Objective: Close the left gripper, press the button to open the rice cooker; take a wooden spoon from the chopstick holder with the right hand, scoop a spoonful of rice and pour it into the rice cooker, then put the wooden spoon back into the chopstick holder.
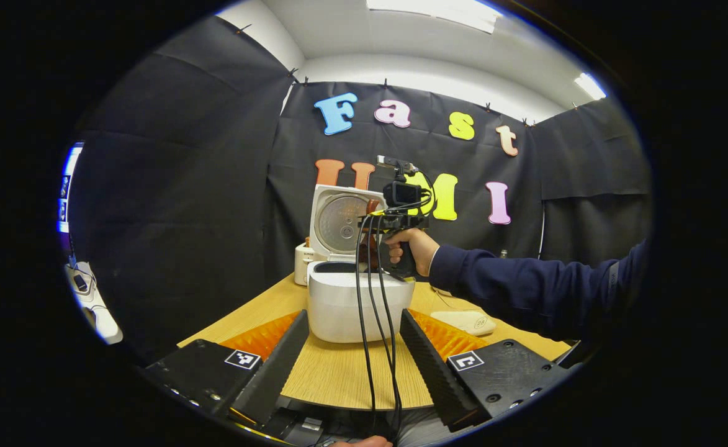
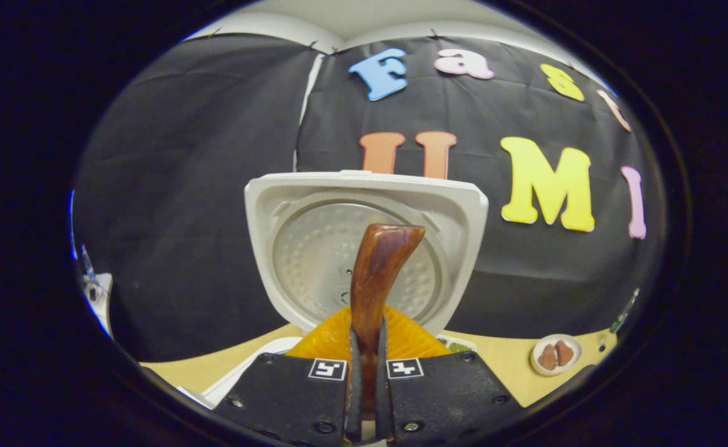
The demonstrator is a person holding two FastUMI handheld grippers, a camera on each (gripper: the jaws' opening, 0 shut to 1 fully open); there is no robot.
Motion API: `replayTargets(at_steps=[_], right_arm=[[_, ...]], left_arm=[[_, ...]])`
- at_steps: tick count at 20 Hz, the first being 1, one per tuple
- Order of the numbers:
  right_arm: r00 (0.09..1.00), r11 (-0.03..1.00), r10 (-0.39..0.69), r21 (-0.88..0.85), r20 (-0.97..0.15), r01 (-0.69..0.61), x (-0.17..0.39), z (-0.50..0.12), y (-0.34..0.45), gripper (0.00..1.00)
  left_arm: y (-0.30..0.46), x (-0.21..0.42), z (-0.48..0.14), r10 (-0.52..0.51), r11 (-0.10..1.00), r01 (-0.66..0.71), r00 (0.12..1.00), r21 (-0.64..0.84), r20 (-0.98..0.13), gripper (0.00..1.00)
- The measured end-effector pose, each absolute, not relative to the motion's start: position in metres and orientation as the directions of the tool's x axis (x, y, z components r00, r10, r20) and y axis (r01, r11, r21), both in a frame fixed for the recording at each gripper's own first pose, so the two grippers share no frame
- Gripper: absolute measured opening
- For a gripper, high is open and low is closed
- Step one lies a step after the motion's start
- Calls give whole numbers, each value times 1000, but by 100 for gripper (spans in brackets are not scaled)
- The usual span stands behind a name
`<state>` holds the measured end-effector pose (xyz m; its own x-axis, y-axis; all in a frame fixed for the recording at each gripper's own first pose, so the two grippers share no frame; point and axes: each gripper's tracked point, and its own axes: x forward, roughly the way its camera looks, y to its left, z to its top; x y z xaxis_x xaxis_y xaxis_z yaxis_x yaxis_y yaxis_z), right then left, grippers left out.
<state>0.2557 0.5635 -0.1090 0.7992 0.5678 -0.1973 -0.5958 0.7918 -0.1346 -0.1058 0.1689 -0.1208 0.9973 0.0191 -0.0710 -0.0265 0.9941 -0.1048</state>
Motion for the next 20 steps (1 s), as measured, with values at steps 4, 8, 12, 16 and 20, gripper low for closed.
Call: replayTargets(at_steps=[4, 8, 12, 16, 20], right_arm=[[812, 766, 563, -273, -152, -582, 236, -106, 571, 10], [820, 756, 569, -358, -56, -549, 227, -83, 567, 10], [828, 792, 561, -286, -7, -539, 221, -66, 541, 10], [837, 819, 547, -213, 6, -533, 218, -45, 497, 10], [867, 863, 498, -110, 19, -494, 211, -22, 430, 10]], left_arm=[[163, -105, -119, 2, 992, -11, 998, -127, -70, 94], [159, -105, -112, -6, 989, -3, 998, -147, -61, 94], [149, -104, -112, -11, 989, 0, 998, -147, -70, 94], [137, -103, -107, -15, 992, 7, 998, -125, -65, 94], [127, -103, -97, -9, 995, 4, 999, -100, -44, 94]])
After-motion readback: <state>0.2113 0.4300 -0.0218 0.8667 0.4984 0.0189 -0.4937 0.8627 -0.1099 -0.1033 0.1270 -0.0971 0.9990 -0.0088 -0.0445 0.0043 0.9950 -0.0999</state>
